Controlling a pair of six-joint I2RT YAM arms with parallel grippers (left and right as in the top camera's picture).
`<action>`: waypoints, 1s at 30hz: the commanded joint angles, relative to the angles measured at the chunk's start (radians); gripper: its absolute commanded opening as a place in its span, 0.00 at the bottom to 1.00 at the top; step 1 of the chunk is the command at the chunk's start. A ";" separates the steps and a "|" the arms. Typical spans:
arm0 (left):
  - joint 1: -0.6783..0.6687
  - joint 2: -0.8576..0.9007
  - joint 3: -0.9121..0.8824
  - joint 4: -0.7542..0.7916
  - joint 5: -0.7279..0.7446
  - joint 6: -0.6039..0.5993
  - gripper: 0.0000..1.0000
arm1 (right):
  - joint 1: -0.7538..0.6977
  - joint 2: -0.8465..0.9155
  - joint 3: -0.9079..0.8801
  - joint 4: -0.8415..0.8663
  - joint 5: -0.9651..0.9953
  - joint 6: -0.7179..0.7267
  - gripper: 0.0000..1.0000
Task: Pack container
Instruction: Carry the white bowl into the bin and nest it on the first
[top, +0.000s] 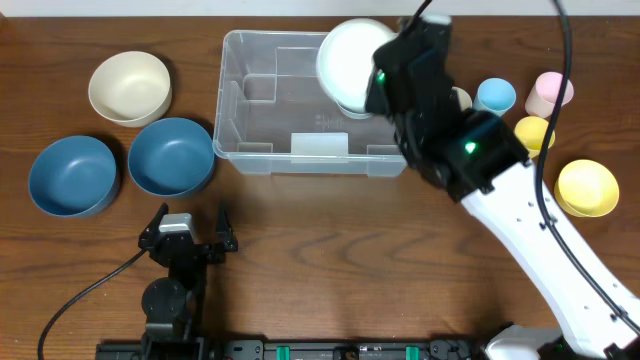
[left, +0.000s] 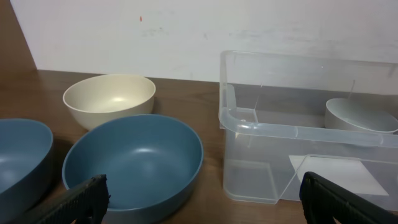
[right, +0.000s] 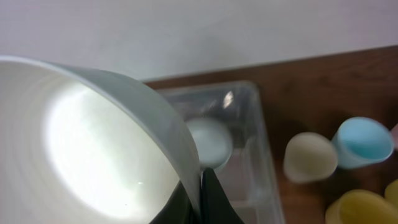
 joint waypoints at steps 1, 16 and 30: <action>0.005 -0.006 -0.023 -0.034 -0.008 0.013 0.98 | -0.055 0.082 0.013 0.043 0.034 0.005 0.01; 0.005 -0.006 -0.023 -0.034 -0.008 0.013 0.98 | -0.167 0.477 0.013 0.209 -0.270 -0.013 0.01; 0.005 -0.006 -0.023 -0.034 -0.008 0.014 0.98 | -0.202 0.543 0.013 0.280 -0.269 -0.011 0.37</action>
